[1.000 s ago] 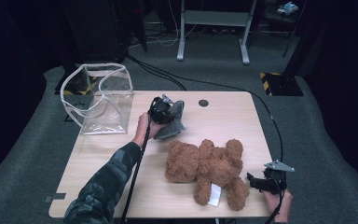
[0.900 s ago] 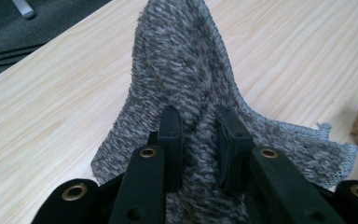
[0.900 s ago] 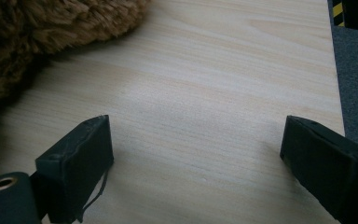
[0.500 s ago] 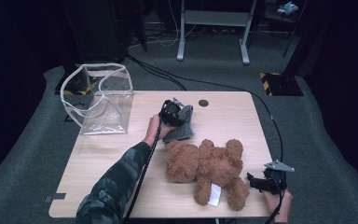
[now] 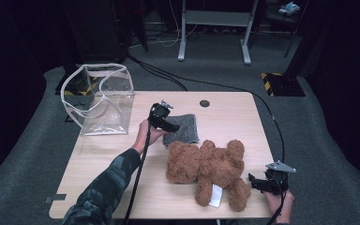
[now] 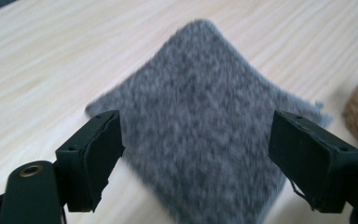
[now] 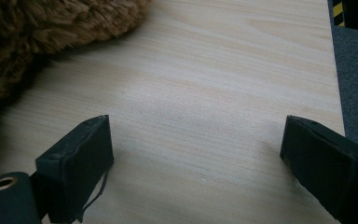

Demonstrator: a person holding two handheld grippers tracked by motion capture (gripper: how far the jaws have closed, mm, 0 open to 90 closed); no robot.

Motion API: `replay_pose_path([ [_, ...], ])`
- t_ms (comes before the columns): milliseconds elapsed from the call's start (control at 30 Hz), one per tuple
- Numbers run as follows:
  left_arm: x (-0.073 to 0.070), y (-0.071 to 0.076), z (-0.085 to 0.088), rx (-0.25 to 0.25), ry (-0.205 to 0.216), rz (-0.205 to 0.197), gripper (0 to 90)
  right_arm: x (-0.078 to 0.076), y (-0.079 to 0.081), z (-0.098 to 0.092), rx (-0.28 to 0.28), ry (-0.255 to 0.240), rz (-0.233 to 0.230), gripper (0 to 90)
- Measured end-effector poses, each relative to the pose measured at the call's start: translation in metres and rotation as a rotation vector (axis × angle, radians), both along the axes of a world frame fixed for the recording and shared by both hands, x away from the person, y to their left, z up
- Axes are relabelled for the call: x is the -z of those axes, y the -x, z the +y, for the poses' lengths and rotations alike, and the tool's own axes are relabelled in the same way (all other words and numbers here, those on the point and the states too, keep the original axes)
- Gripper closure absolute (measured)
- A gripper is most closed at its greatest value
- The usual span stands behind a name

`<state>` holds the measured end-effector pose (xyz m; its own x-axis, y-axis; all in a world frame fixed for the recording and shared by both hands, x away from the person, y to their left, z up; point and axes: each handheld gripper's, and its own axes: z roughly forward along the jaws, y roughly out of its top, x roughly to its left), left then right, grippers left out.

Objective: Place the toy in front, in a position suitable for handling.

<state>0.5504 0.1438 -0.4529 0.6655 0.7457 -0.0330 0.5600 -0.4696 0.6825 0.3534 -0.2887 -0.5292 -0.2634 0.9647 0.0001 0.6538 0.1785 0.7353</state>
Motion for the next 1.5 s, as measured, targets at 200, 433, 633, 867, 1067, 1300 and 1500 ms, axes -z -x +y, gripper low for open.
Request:
replay_pose_path([
  [200,0.001,0.031,0.034,-0.004,0.031,0.006,14.9,-0.002,-0.002,-0.001,-0.018,-0.009,0.029,8.4],
  [433,0.005,0.077,0.061,-0.004,0.094,-0.019,10.5,-0.026,0.006,0.001,-0.045,-0.085,0.03,9.2],
  [633,0.011,0.119,0.066,0.029,0.133,-0.026,9.2,-0.049,0.018,0.014,-0.108,-0.106,0.036,10.3],
  [867,0.031,0.153,0.053,0.108,0.173,0.018,14.0,-0.061,0.029,0.035,-0.184,-0.134,0.034,11.9],
  [1067,0.036,0.165,0.035,0.187,0.197,0.022,16.7,-0.06,0.029,0.052,-0.252,-0.143,0.067,12.9],
  [1300,0.042,0.168,0.018,0.226,0.2,0.021,26.7,-0.045,0.02,0.069,-0.303,-0.127,0.115,17.2],
  [1500,0.045,0.169,0.017,0.249,0.218,0.028,33.1,-0.034,0.016,0.075,-0.33,-0.124,0.143,29.8],
])
